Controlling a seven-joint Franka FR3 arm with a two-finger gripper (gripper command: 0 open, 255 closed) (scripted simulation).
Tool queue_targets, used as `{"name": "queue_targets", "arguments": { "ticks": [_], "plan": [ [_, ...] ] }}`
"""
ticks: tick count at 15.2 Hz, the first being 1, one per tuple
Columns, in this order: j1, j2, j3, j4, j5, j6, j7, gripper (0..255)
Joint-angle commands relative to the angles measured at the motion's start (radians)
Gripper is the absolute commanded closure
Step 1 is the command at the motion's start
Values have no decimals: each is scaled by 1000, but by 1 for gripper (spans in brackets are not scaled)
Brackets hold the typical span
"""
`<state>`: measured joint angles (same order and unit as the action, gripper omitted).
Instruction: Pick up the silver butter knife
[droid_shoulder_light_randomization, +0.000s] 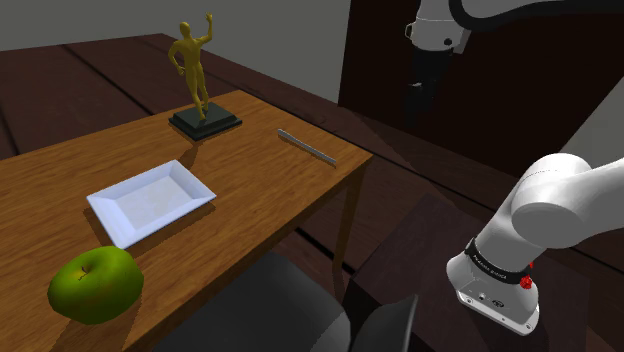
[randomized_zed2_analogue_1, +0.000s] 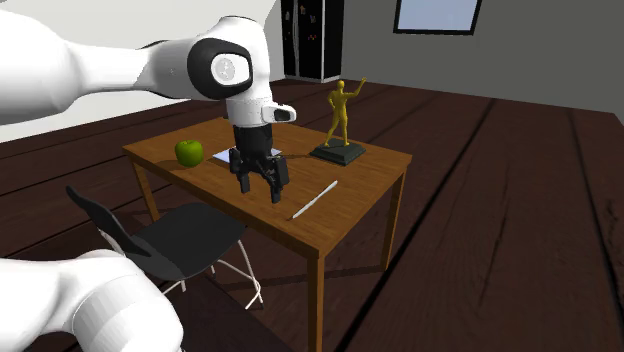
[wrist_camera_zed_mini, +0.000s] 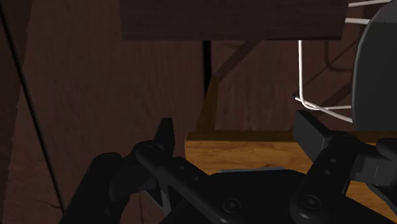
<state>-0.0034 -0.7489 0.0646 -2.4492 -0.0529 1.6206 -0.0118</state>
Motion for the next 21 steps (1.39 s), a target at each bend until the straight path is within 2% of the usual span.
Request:
{"name": "queue_targets", "arguments": {
  "ticks": [1, 11, 21],
  "plan": [
    [0, 0, 0, 0, 0, 0, 0, 0],
    [1, 354, 27, 113, 25, 286, 51, 0],
    [4, 724, 48, 356, 21, 459, 95, 0]
  ]
}}
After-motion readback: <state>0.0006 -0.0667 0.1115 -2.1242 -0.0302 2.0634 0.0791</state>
